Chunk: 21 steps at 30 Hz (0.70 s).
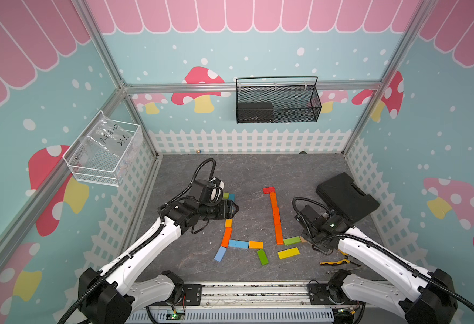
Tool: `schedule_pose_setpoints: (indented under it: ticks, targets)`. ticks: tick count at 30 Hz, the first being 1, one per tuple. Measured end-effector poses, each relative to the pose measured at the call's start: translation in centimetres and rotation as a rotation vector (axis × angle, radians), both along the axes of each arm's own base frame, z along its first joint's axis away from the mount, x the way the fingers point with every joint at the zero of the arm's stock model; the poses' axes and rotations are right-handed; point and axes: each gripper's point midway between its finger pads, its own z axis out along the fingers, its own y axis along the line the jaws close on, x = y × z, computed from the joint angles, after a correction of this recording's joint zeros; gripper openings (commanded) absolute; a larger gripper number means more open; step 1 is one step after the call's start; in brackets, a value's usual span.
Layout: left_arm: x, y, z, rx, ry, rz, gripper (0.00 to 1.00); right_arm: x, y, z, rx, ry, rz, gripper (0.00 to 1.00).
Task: Assemble a giraffe with building blocks
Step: Pick up the building block from the center of the board, then place the building block at the center of the board.
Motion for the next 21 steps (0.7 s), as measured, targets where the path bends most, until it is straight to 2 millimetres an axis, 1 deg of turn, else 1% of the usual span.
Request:
schedule_pose_setpoints:
  ticks: [5,8,13,15,21]
  targets:
    - [-0.2,-0.2,-0.2,0.001,0.006,-0.01,0.78,-1.7,0.4,-2.2,0.076,0.041,0.003,0.07]
    - [-0.6,-0.7,-0.2,0.003,0.009,-0.029,0.78,-2.9,0.4,-3.6,0.118,0.06,-0.017,0.07]
    - [-1.0,-1.2,-0.4,0.006,0.012,-0.048,0.78,-4.7,-0.1,-5.8,0.137,0.118,-0.061,0.12]
    - [-1.1,-1.1,-0.5,0.009,0.015,-0.047,0.78,-4.8,-0.1,-6.1,0.138,0.127,-0.072,0.13]
    - [-1.1,-1.1,-0.5,0.01,0.015,-0.045,0.78,-4.4,0.0,-6.7,0.128,0.139,-0.088,0.18]
